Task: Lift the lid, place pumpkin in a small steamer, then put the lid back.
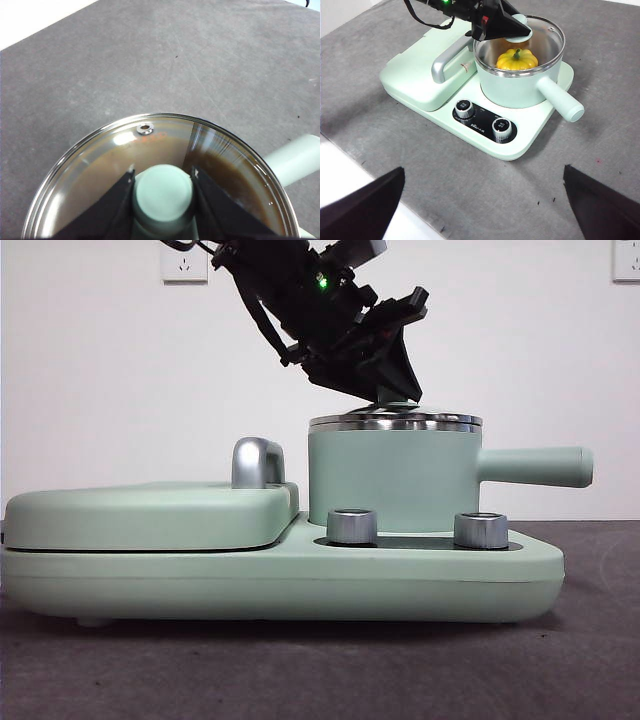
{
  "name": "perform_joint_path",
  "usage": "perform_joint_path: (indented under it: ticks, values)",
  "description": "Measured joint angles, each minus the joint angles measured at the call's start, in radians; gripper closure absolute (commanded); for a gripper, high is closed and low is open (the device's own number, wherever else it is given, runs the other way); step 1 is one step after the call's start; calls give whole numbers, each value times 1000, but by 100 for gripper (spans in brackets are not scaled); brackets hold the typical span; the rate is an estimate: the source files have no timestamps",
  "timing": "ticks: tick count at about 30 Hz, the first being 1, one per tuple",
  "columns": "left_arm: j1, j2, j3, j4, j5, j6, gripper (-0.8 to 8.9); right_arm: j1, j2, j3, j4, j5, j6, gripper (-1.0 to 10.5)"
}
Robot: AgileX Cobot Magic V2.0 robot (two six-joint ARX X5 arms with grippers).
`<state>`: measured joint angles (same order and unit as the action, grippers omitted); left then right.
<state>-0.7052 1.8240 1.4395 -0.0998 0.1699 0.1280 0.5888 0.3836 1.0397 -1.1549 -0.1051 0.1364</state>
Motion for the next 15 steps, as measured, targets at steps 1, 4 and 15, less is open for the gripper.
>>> perform_joint_path:
  ticks: [1,4,15]
  values:
    - [0,2,0,3,0,0,795,0,0,0,0,0,0,442]
    - [0,4,1,3,0,0,794,0,0,0,0,0,2,442]
    - [0,4,14,-34,0,3,790,0,0,0,0,0,3,442]
